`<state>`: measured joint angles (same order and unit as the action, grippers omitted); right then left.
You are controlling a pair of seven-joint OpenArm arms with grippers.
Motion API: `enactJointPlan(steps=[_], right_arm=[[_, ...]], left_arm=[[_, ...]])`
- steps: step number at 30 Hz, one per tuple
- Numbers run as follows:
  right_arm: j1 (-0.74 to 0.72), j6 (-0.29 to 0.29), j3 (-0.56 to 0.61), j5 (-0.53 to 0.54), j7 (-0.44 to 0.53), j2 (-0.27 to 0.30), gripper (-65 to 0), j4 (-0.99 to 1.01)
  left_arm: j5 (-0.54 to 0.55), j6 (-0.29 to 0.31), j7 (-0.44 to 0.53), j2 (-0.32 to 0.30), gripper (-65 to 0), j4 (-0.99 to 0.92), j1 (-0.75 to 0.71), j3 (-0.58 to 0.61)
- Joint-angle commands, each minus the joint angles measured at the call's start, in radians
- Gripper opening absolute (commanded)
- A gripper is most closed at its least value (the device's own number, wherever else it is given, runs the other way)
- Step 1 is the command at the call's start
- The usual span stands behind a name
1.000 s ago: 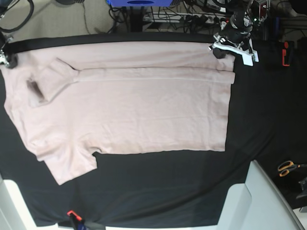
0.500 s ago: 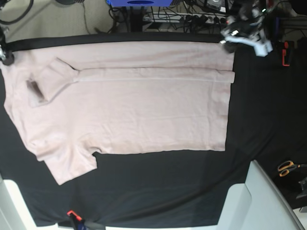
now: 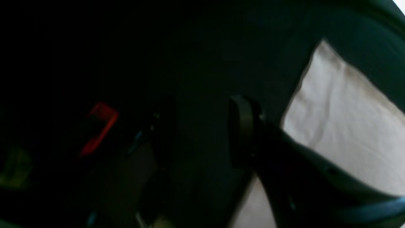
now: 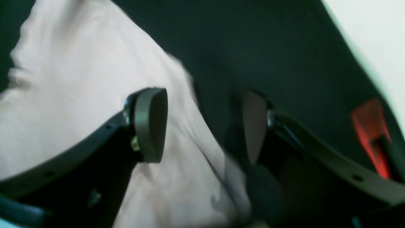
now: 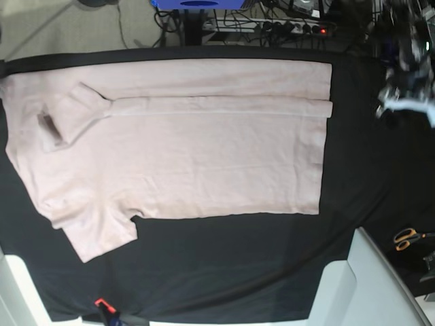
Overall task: Fold the T-shirt properly
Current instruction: 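Move both grippers to the shirt's opposite unfolded edge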
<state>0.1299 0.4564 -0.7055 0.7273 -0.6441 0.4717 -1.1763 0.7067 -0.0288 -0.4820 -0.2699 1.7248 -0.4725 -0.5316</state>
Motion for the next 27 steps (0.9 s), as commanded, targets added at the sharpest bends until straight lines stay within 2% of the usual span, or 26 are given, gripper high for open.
enactJointPlan(steps=[1,4,6,8,11,13,16,23,27], right_arm=[[-0.052,-0.006,0.063,-0.027,0.046,0.055,-29.1,0.043],[-0.24,-0.008,0.281,-0.174,0.189,0.112,-29.3,0.261],[-0.368,-0.006,0.392,-0.292,0.284,0.112,-29.3,0.436],[-0.473,-0.006,0.435,-0.384,0.376,0.108,-29.3,0.602],[-0.593,-0.006,0.465,-0.486,0.534,0.086,-29.1,0.809],[-0.643,-0.006,0.479,-0.532,0.6,0.081,-29.1,0.899],[-0.68,-0.008,0.498,-0.567,0.634,0.061,-29.1,0.976],[-0.669,-0.009,0.499,-0.68,0.68,-0.001,-29.1,0.987],[-0.663,-0.009,0.498,-0.682,0.68,-0.006,-29.4,0.985]], left_arm=[[0.006,0.005,0.021,-0.036,-38.8,0.016,0.028,0.032],[0.006,0.005,0.021,-0.107,-38.8,0.016,0.079,0.141],[0.006,0.005,0.021,-0.144,-39.0,0.017,0.094,0.201],[0.006,0.005,0.021,-0.167,-39.0,0.017,0.102,0.235],[0.006,0.005,0.021,-0.168,-39.0,0.014,0.097,0.242],[0.006,0.005,0.021,-0.168,-39.0,-0.006,0.091,0.241],[0.006,0.005,0.021,-0.171,-39.0,-0.041,0.09,0.241],[0.006,0.005,0.021,-0.171,-39.0,-0.076,0.09,0.241],[0.006,0.005,0.021,-0.17,-39.0,-0.078,0.09,0.241]])
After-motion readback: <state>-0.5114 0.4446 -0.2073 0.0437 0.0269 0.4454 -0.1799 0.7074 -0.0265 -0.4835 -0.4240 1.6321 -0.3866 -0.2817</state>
